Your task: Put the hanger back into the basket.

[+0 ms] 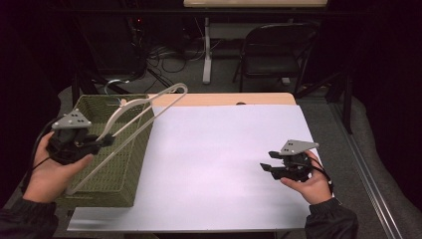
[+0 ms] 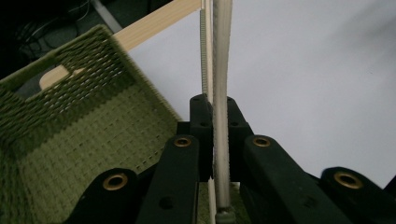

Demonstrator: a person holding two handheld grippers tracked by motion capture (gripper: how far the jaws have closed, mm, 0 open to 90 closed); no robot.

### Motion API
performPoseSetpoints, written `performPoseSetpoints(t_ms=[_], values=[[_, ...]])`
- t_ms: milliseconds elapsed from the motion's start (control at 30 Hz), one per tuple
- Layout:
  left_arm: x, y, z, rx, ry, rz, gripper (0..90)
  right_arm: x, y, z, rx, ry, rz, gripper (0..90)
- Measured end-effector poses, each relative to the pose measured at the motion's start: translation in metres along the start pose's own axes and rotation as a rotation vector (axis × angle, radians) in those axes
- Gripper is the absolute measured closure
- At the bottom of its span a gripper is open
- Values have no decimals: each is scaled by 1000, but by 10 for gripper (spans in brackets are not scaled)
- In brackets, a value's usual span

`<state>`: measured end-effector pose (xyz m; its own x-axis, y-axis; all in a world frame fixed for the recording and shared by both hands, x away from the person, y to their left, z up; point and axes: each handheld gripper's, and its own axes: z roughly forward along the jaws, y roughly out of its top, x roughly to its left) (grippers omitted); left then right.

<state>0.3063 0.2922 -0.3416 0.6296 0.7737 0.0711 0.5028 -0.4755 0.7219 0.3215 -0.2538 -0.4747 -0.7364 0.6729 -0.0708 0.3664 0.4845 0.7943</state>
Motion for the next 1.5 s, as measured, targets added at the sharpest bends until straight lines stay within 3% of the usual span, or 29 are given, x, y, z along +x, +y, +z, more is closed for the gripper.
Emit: performPoseSetpoints(t_ms=[133,233,267,300,333,433,533,700,800,1067,1300,1500], values=[[27,-5,-4,1,36,-26,871,3,-6,-1,-29,2,26,464],[38,-8,-4,4,43,-32,871,5,-9,-1,-29,-5,27,464],[49,-12,-5,4,42,-42,871,6,-11,-1,-13,-15,21,464],[49,-12,-5,4,42,-42,871,6,-12,0,-19,-7,29,464],[60,-16,-6,4,46,-48,870,7,-14,1,-23,-10,28,464],[70,-21,-7,3,60,-60,870,8,-17,3,-22,-7,31,464],[89,-34,-9,3,77,-77,871,8,-21,7,-9,-8,38,464],[108,-53,-9,14,88,-86,871,9,-23,11,-6,0,43,464],[117,-65,-8,19,93,-107,871,9,-24,13,-1,0,49,464],[134,-89,2,14,88,-110,871,10,-27,20,15,7,47,464],[136,-88,12,38,75,-87,870,11,-29,22,23,10,46,464],[138,-93,21,39,58,-100,870,9,-31,22,21,11,56,464]])
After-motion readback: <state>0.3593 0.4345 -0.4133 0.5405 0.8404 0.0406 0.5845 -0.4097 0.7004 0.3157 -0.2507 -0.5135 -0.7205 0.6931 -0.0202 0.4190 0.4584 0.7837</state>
